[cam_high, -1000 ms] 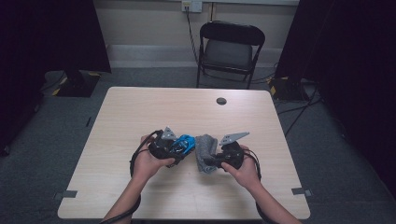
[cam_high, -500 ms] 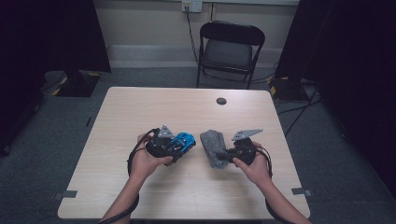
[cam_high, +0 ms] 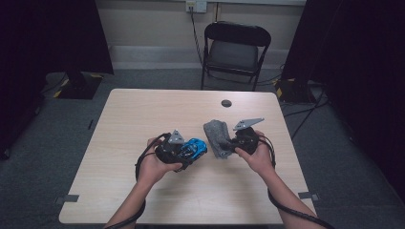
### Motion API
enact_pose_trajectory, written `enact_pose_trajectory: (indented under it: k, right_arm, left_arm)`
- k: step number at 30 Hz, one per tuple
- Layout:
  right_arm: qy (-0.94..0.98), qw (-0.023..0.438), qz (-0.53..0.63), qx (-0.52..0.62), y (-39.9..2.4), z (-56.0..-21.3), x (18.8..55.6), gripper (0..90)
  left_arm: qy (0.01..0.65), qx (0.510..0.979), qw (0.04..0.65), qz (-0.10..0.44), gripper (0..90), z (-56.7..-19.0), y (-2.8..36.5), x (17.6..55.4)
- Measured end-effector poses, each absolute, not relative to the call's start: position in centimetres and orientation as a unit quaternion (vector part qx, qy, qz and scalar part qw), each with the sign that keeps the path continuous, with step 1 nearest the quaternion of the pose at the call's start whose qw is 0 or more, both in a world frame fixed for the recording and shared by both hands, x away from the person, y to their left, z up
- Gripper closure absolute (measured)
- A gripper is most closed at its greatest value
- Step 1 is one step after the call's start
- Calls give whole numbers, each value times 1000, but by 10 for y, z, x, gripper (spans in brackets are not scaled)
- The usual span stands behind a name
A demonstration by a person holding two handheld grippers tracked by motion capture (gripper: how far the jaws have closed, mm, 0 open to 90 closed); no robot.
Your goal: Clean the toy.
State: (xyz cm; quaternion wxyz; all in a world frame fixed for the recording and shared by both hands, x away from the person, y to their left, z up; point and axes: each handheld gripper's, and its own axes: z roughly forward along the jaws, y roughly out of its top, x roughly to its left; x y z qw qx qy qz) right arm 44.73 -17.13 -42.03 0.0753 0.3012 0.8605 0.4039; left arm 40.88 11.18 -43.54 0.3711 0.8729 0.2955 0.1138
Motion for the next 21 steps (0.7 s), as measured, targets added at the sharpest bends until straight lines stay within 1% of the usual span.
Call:
enact_pose_trajectory:
  k: [11, 21]
  right_arm:
    - [883, 71, 390, 250, -154, -421, 449, 780]
    - [890, 52, 391, 228, -148, -426, 445, 781]
  left_arm:
    - [289, 876, 370, 111, 282, -437, 111, 408]
    - [291, 874, 368, 123, 283, -438, 114, 410]
